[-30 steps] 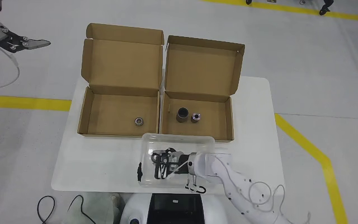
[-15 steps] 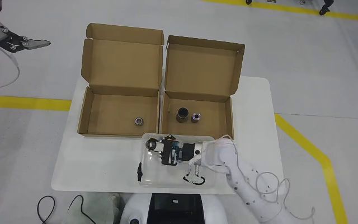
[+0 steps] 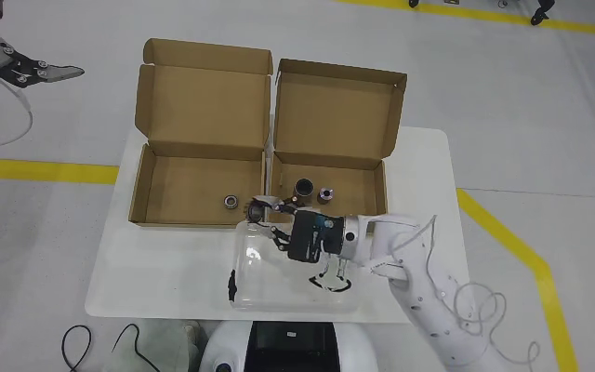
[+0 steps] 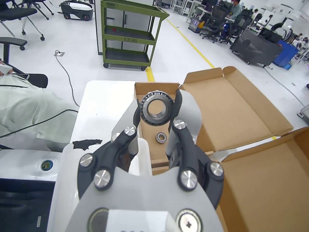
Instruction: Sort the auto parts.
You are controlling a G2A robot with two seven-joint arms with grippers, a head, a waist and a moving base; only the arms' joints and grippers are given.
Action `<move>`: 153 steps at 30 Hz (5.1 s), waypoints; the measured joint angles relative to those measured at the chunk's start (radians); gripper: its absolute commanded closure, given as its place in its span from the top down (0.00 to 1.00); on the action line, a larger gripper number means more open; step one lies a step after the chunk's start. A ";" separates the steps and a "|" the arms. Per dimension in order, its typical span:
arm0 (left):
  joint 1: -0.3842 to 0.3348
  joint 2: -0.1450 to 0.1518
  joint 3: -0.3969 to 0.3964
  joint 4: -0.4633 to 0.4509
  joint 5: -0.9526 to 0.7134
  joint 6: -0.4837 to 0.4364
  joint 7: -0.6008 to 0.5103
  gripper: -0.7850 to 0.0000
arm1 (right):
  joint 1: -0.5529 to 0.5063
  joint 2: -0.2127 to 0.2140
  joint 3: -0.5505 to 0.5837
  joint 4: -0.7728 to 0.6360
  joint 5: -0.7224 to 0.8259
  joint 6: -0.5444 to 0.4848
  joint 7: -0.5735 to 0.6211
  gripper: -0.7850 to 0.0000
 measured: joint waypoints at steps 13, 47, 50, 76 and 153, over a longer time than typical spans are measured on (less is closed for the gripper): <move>0.000 0.000 0.000 0.000 0.000 0.000 0.000 1.00 | 0.105 -0.009 0.008 -0.076 0.078 0.066 0.005 0.00; 0.000 0.000 0.000 0.000 0.000 0.000 0.000 1.00 | 0.150 -0.004 0.011 -0.149 0.079 0.104 0.024 0.00; 0.000 0.000 0.000 0.000 0.000 0.000 0.000 1.00 | 0.152 -0.005 -0.011 -0.105 0.065 0.102 0.021 0.00; 0.000 0.000 0.000 0.000 0.000 0.000 0.000 1.00 | 0.290 -0.086 -0.271 0.382 0.060 0.245 0.119 0.00; 0.000 0.000 0.000 0.000 0.000 0.000 0.000 1.00 | 0.765 -0.607 -0.585 1.421 0.218 0.277 0.071 0.46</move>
